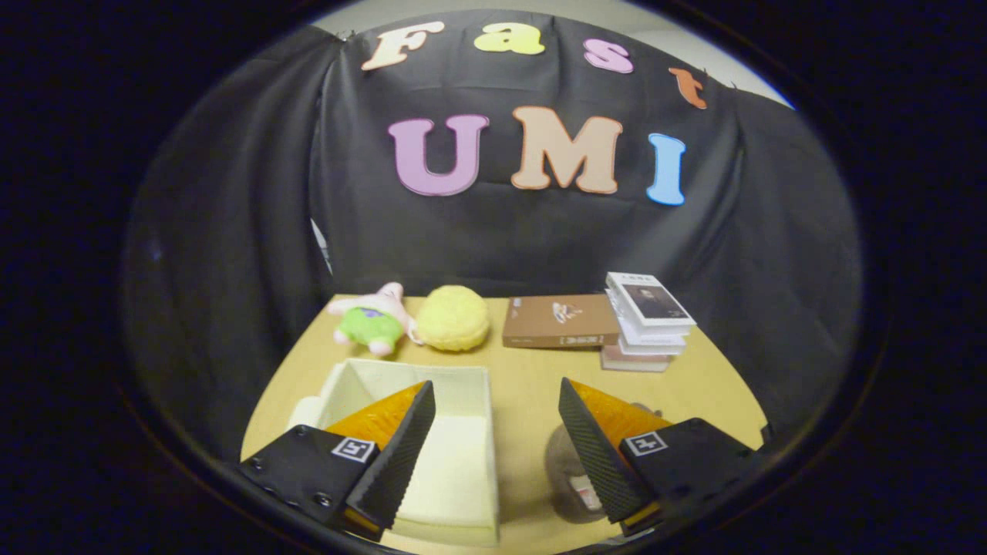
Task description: Open the storage box then place both shoes into the box .Put the left shoe in first, then the right shoe, with the right side of both shoes facing outward in a uniform manner.
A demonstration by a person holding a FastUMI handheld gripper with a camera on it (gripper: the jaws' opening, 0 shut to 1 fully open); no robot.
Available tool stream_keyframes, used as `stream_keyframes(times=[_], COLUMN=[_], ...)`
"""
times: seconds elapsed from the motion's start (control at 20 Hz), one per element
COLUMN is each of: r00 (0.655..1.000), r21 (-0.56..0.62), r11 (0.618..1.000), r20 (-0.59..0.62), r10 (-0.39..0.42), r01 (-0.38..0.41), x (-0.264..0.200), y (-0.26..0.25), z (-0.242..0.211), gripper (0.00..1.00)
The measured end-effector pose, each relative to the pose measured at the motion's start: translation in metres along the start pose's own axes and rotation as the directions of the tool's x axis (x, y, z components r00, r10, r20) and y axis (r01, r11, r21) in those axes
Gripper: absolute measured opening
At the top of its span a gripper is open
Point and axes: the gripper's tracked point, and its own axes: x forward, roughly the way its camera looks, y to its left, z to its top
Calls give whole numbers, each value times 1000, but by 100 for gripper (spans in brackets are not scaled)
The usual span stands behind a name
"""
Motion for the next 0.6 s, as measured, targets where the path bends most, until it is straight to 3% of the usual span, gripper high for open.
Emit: stream_keyframes(times=[0.15, 0.35, 0.6], r00=[988, 947, 868], r21=[-53, -69, -144], r11=[995, 987, 979], r20=[-120, -279, -455], r10=[-95, -161, -197], r01=[89, 148, 147], x=[14, 30, 36], y=[-44, -81, -109], z=[-29, -71, -128], gripper=[100, 100, 100])
